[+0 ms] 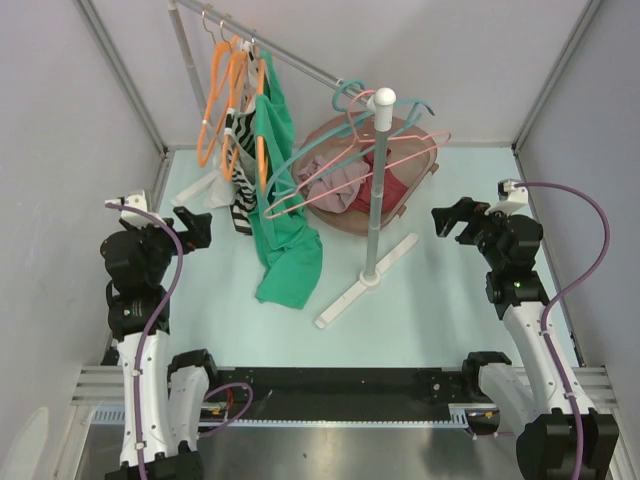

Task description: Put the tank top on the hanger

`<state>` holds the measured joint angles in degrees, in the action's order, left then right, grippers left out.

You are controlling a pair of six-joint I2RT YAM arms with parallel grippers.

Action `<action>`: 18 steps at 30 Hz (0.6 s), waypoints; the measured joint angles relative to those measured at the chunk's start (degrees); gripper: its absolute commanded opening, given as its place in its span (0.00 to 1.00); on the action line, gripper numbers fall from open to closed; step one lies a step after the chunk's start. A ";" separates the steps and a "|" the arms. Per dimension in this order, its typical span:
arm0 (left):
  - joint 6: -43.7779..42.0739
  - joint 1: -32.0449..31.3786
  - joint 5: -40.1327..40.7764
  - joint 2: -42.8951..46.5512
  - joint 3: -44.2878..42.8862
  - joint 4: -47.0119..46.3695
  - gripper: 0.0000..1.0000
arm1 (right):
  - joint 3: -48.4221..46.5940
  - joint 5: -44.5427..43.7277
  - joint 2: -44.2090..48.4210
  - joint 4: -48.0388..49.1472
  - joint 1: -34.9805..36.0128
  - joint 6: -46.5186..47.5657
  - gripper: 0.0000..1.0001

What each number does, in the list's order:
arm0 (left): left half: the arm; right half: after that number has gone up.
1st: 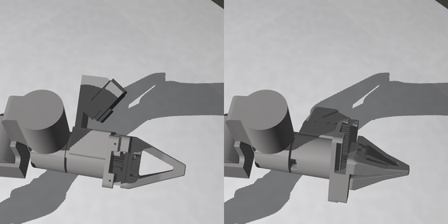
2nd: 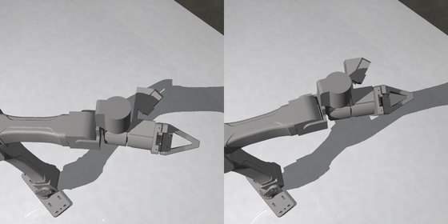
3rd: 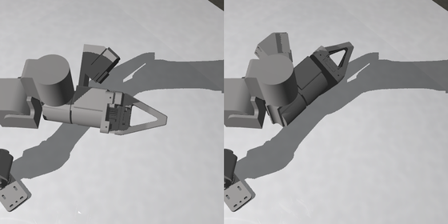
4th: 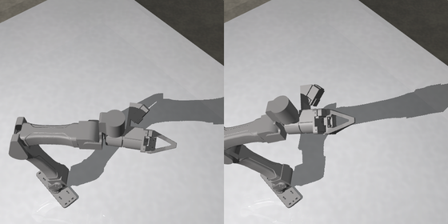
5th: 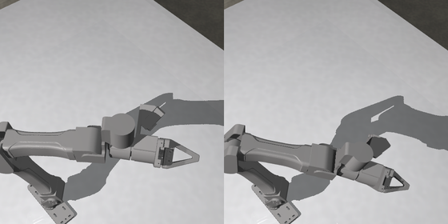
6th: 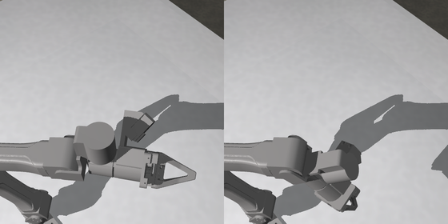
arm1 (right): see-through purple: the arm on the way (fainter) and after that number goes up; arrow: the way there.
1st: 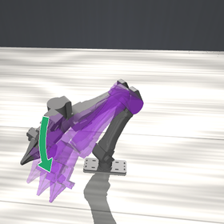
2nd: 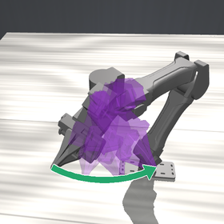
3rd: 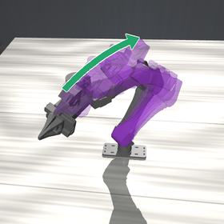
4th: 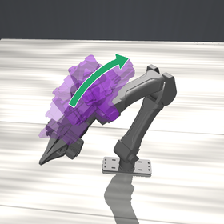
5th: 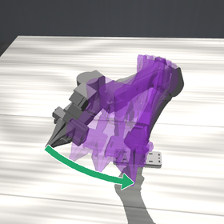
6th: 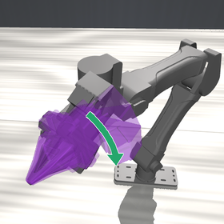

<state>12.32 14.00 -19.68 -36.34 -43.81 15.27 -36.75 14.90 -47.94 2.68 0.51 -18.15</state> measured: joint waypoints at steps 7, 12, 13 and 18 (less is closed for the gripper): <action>0.00 0.00 -0.04 0.02 0.02 0.07 0.99 | 0.33 0.00 0.26 0.46 0.00 0.35 1.00; 0.02 0.00 -0.07 0.02 0.02 0.07 0.99 | 0.33 -0.09 0.39 0.63 0.00 0.68 1.00; 0.02 0.00 -0.11 0.02 0.02 0.07 1.00 | 0.33 -0.37 0.39 0.63 0.00 0.68 1.00; 0.02 0.00 -0.31 0.02 0.28 0.02 0.99 | -2.19 -2.73 -2.84 -1.16 0.00 0.70 1.00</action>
<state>12.34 14.00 -19.99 -36.32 -43.53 15.29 -38.94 12.16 -50.78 1.52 0.51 -17.45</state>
